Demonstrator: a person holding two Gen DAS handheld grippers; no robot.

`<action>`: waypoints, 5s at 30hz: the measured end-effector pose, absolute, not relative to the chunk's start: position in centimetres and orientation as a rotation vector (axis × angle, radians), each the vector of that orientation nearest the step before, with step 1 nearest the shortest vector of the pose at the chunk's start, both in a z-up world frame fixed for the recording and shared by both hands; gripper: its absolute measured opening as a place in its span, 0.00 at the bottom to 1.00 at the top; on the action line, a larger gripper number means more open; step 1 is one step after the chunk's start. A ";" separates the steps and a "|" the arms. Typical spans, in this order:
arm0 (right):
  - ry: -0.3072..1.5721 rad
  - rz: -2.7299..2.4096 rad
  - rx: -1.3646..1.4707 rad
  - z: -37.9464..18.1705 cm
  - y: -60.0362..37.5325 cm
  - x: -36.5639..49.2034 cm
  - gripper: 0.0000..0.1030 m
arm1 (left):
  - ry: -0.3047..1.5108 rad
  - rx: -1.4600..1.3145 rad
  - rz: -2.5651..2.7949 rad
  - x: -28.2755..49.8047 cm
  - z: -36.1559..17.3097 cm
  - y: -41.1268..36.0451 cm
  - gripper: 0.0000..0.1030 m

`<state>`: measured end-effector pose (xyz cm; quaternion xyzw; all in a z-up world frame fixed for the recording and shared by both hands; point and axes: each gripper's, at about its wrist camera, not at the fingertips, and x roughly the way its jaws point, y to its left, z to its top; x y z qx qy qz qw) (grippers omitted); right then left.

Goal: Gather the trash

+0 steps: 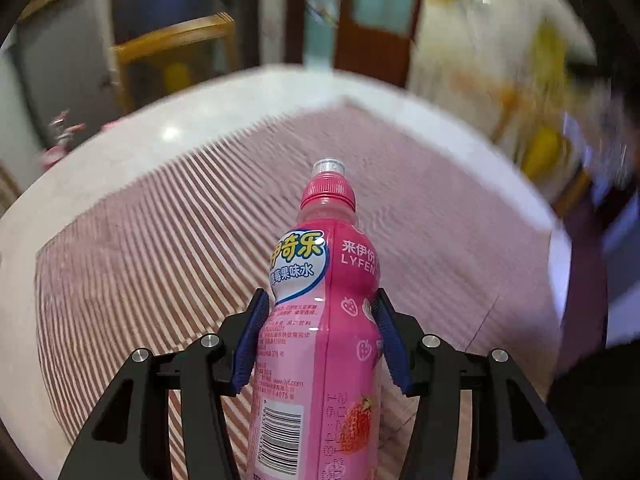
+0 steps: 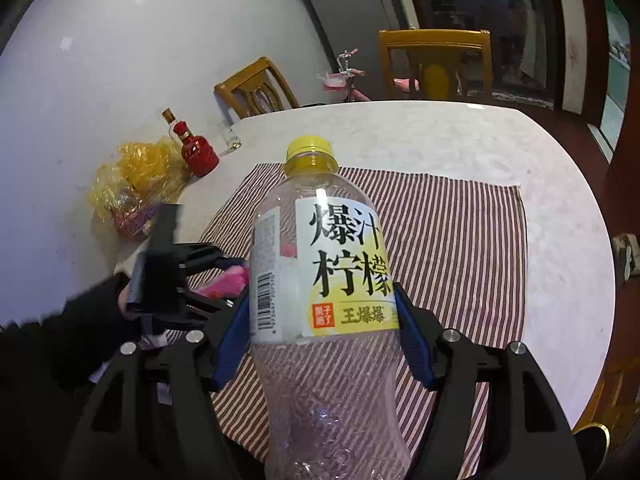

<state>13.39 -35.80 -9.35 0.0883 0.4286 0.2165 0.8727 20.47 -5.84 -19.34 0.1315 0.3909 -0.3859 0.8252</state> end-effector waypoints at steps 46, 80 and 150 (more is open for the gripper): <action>1.410 -0.607 0.871 -44.2 -73.7 -4.9 0.87 | 0.538 0.283 -1.507 -1.4 -12.0 -41.0 0.50; 0.678 -0.980 1.037 -26.9 -70.9 -28.6 0.95 | 1.014 0.780 -1.492 -5.2 -32.8 -65.4 0.52; 0.354 -0.327 0.286 -3.7 -41.0 -1.3 0.95 | 0.415 0.119 -0.474 4.9 -2.3 -20.0 0.94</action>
